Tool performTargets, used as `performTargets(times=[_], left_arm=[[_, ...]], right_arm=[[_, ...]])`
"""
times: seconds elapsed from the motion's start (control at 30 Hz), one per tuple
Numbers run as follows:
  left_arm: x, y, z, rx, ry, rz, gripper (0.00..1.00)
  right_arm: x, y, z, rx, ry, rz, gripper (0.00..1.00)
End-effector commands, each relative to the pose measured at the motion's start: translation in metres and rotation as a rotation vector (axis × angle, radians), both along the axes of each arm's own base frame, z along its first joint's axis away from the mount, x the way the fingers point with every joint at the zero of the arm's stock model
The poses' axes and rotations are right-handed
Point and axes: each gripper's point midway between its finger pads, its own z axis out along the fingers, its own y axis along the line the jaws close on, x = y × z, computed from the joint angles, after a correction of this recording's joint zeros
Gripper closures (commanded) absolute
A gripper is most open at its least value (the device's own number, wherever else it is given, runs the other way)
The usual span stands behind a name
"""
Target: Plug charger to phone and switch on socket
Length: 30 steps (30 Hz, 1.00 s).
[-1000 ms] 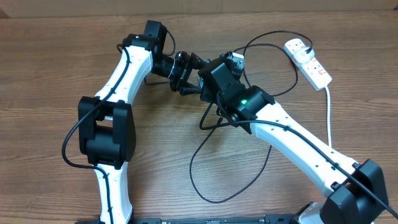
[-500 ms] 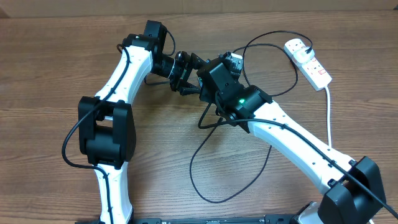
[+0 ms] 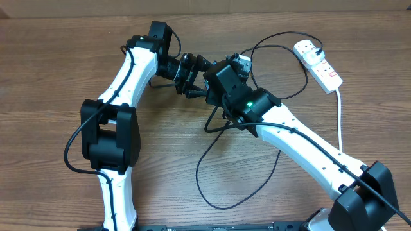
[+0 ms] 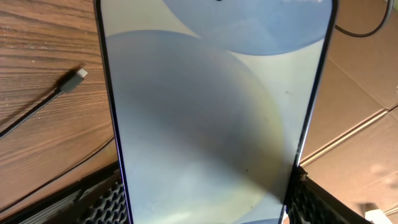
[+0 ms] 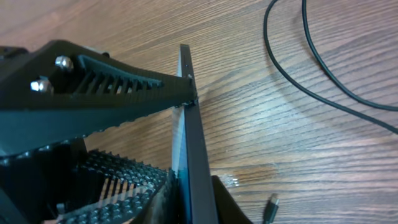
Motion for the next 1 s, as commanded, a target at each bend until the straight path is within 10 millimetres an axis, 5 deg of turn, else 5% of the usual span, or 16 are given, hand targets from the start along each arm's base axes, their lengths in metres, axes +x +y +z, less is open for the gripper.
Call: performTargets(times=[0.0,0.43,0.67,0.97], left_arm=[[0.003,-0.007,0.014,-0.039,-0.014,-0.007,0.36],[0.003,-0.007,0.014,-0.040,-0.015,-0.007,0.32],[0.012,-0.008,0.016,-0.057,-0.126,-0.034,0.01],[0.028,0.004,0.008,-0.011,-0.298,-0.059,0.00]], right_arm=[[0.004,0.006,0.008,0.011,-0.020,0.002,0.87],[0.003,0.008,0.008,0.019,-0.017,0.005,0.96],[0.003,0.007,0.008,0.018,-0.017,0.004,0.96],[0.012,-0.002,0.018,0.026,-0.027,-0.024,0.96]])
